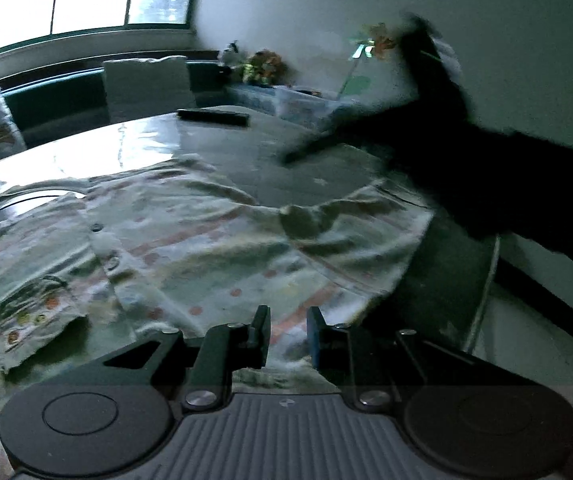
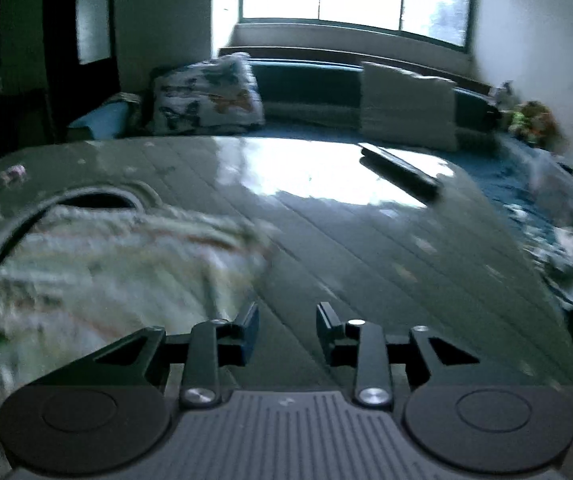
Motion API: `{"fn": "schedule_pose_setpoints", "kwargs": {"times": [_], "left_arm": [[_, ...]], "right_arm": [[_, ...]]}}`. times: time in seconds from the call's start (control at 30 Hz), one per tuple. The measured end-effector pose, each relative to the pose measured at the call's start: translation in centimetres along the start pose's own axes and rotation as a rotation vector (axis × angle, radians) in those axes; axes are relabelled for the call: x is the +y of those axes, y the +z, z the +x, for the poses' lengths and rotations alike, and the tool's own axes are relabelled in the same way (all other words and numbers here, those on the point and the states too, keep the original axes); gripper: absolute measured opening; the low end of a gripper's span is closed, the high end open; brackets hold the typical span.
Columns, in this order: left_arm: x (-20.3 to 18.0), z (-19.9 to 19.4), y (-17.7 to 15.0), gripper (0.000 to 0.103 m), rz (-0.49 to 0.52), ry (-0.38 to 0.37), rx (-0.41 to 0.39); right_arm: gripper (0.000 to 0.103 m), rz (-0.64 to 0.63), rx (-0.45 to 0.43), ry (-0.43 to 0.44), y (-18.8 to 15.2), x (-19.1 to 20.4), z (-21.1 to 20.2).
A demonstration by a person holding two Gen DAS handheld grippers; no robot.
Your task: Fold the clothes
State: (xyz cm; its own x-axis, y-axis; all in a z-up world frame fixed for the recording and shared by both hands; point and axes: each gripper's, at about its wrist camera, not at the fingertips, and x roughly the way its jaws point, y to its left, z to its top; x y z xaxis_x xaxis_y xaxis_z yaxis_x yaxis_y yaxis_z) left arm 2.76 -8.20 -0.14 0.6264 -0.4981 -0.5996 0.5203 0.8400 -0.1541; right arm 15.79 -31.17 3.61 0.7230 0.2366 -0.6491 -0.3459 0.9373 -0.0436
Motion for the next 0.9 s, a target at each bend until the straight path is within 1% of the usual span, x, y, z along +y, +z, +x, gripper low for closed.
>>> {"fn": "schedule_pose_setpoints", "kwargs": {"times": [0.1,0.2,0.37,0.47,0.57,0.63,0.67,0.73,0.8,0.87,0.9], "left_arm": [[0.0,0.3,0.1,0.021,-0.003,0.015,0.004],[-0.7,1.0,-0.1,0.021,0.011,-0.003,0.02],[-2.4,1.8,-1.0,0.021,0.068,-0.051,0.059],[-3.3,1.9,-1.5,0.021,0.111,-0.051,0.067],[-3.3,1.6,-1.2,0.021,0.106,-0.056,0.07],[-3.3,1.2,-0.9,0.022,0.104,-0.052,0.058],[-3.3,1.0,-0.8,0.023,0.102,-0.05,0.052],[-3.2,0.6,-0.2,0.027,0.094,-0.042,0.034],[-3.1,0.1,0.3,0.038,0.087,-0.03,0.013],[-2.9,-0.2,0.8,0.045,0.082,-0.011,-0.007],[-2.7,-0.1,1.0,0.047,0.074,-0.002,-0.009]], "right_arm": [[0.032,0.035,0.015,-0.08,-3.1,-2.0,-2.4],[0.032,0.097,0.021,-0.158,-5.9,-3.8,-4.2],[0.032,0.216,0.038,-0.243,-9.4,-6.6,-5.6],[0.032,0.285,0.02,-0.27,-10.5,-8.0,-6.2],[0.032,0.33,-0.009,-0.294,-11.0,-9.0,-6.9],[0.032,0.352,-0.026,-0.313,-11.2,-9.6,-7.2],[0.035,0.366,-0.03,-0.316,-11.3,-9.9,-7.3],[0.037,0.376,-0.027,-0.333,-11.6,-10.3,-7.3],[0.04,0.374,-0.016,-0.332,-11.8,-10.6,-7.0],[0.041,0.382,-0.01,-0.325,-12.0,-10.7,-6.7],[0.044,0.385,-0.011,-0.324,-12.0,-10.6,-6.7]]}}
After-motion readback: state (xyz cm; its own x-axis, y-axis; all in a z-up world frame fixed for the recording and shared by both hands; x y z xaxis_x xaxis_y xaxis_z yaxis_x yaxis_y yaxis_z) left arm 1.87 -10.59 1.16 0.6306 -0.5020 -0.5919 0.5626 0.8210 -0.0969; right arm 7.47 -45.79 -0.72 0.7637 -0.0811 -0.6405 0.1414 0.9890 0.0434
